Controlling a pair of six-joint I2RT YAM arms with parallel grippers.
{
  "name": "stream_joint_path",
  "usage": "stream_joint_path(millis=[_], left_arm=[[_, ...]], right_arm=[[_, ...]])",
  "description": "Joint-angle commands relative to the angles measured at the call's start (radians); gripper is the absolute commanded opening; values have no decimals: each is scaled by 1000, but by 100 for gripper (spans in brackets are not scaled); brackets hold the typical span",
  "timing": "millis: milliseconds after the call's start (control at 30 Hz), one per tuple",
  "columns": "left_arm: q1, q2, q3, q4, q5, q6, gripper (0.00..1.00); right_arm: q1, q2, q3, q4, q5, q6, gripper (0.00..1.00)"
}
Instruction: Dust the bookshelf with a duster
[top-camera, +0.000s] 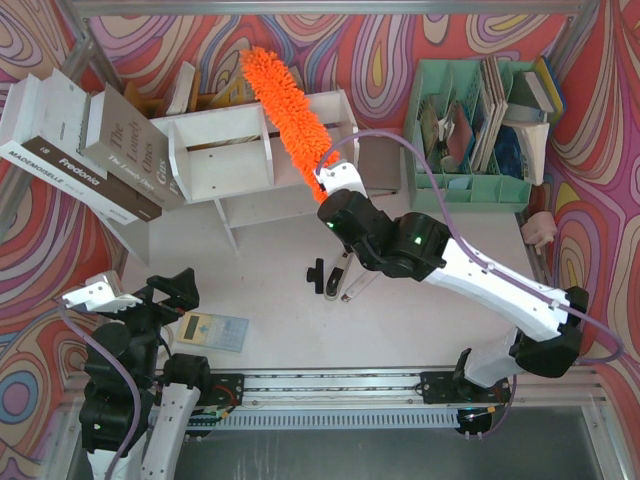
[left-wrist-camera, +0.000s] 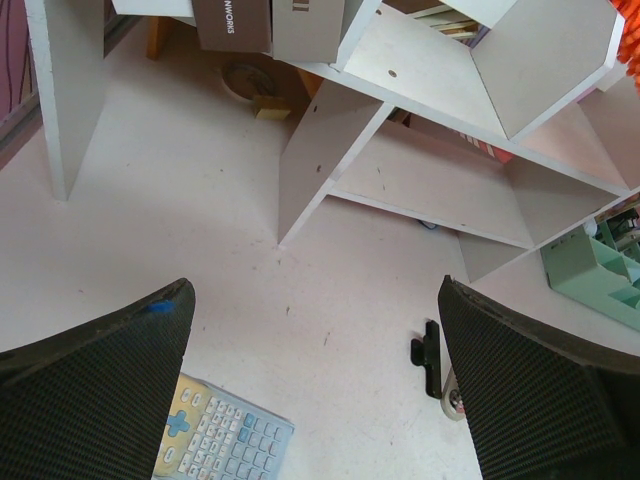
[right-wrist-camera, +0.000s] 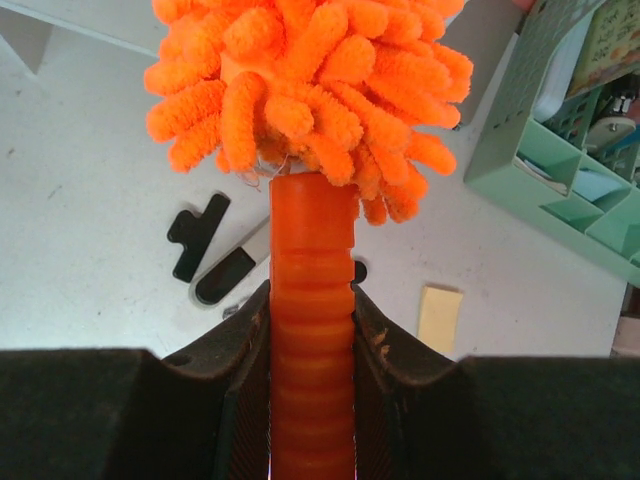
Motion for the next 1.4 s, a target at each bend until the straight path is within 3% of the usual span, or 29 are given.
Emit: stream_joint_path(millis=[0, 233, 467, 667, 833, 967, 1133, 1367], left_arm=[[5, -6, -11, 27, 4, -6, 99], [5, -12, -11, 28, 4, -6, 99], [5, -15, -12, 28, 4, -6, 98], [4, -18, -12, 25, -2, -8, 98], [5, -20, -12, 23, -13, -11, 99], [5, -31, -11, 18, -23, -13, 98], [4, -38, -8, 4, -58, -18, 98], [3, -48, -4, -9, -83, -23, 98]], right_arm=[[-2, 28, 12, -34, 103, 53, 0], [-41, -2, 40, -121, 262, 122, 0], [-64, -84, 52, -96, 294, 97, 0], [-65, -199, 44, 63, 64, 37, 0], [-62, -256, 40, 121, -179, 160, 0], [-4, -245, 8, 134, -227, 250, 0], [304, -212, -35, 194, 72, 346, 0], [575, -24, 92, -8, 389, 575, 0]])
